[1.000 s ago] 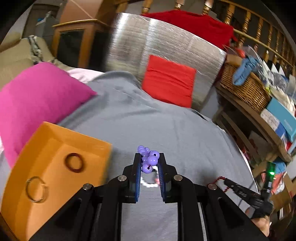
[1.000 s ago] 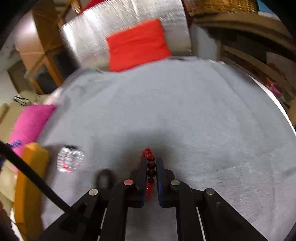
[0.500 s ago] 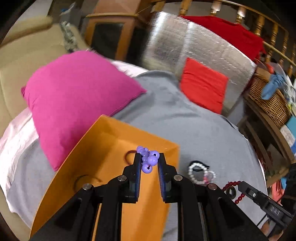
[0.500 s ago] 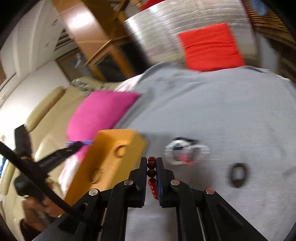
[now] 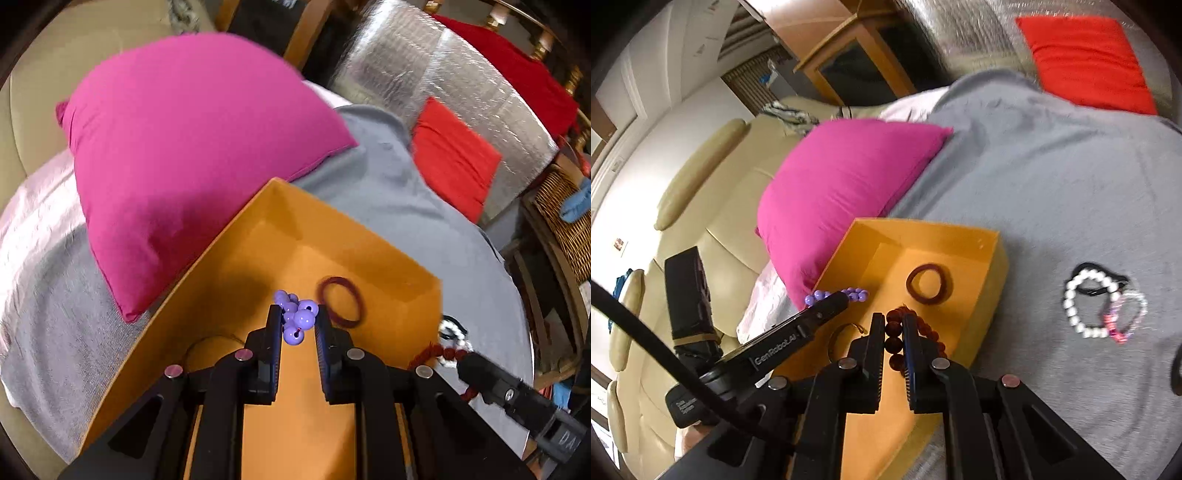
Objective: Organize jewelry
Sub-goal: 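Carry the red and purple bead bracelets with both tools over the orange tray, then open both tools to drop the bead bracelets into the orange tray, then move both tools back over the white pearl bracelet and black hair tie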
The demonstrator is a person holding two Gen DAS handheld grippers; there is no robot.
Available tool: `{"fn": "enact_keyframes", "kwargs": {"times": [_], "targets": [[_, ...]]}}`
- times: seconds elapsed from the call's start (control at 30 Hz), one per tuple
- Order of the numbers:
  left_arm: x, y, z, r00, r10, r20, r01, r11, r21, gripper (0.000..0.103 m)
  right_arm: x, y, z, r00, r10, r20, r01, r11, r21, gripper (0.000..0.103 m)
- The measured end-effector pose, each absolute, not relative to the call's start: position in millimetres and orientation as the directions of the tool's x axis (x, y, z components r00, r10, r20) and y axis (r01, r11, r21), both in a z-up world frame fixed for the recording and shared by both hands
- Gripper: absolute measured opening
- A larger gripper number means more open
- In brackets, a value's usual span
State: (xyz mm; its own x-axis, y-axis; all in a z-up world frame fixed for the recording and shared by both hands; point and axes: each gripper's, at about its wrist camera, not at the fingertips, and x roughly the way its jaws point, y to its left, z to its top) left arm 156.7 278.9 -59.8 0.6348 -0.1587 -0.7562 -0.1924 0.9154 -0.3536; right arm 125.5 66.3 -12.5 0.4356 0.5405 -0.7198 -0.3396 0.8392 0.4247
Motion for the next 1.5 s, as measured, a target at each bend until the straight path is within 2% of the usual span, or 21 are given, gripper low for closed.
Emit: {"fn": "enact_keyframes", "kwargs": {"times": [0.33,0.43,0.5,0.53,0.57,0.67,0.87,1.0,1.27,1.5], "targets": [[183.7,285.0,-86.5,0.560,-0.167,-0.811,-0.219,0.915,-0.339,0.018,150.1,104.2,-42.1,0.356,0.510,-0.783,-0.361,0.848,0.388,0.010],[186.8,286.5,-89.5,0.542,-0.154,-0.826,-0.237,0.915,-0.327,0.021,155.1,110.4,-48.7,0.340,0.497,-0.798,-0.356,0.854,0.380,0.014],[183.9,288.0,-86.8,0.543,-0.140,-0.828,-0.247,0.916,-0.317,0.039,157.1,109.8,-50.3,0.330,0.514,-0.792,-0.346,0.846,0.404,0.014],[182.0,288.2,-85.0,0.548,-0.134,-0.826,-0.252,0.915,-0.316,0.043,157.8,110.1,-49.8,0.326,0.516,-0.792,-0.344,0.845,0.409,0.017],[178.1,290.0,-80.2,0.564,-0.126,-0.816,-0.258,0.912,-0.319,0.045,157.0,108.2,-48.4,0.322,0.525,-0.788,-0.345,0.840,0.418,0.019],[170.2,291.5,-69.2,0.599,-0.124,-0.791,-0.251,0.909,-0.332,0.047,148.8,95.6,-36.0,0.394,0.511,-0.764,-0.345,0.853,0.392,0.019],[156.8,275.9,-47.5,0.648,-0.133,-0.750,-0.198,0.922,-0.334,0.049,127.7,32.4,-1.2,0.539,0.483,-0.690,-0.302,0.875,0.378,0.019],[149.9,253.2,-30.4,0.691,-0.149,-0.708,-0.125,0.939,-0.320,0.049,111.2,-32.8,9.6,0.619,0.414,-0.667,-0.217,0.907,0.362,0.019],[147.4,193.6,-5.6,0.743,-0.174,-0.646,-0.014,0.961,-0.275,0.050,86.4,-152.2,-21.5,0.645,0.323,-0.693,0.001,0.906,0.424,0.019],[152.2,132.3,-8.5,0.732,-0.191,-0.654,0.101,0.980,-0.174,0.050,78.4,-216.7,-52.0,0.652,0.309,-0.692,0.104,0.868,0.486,0.020]]}}
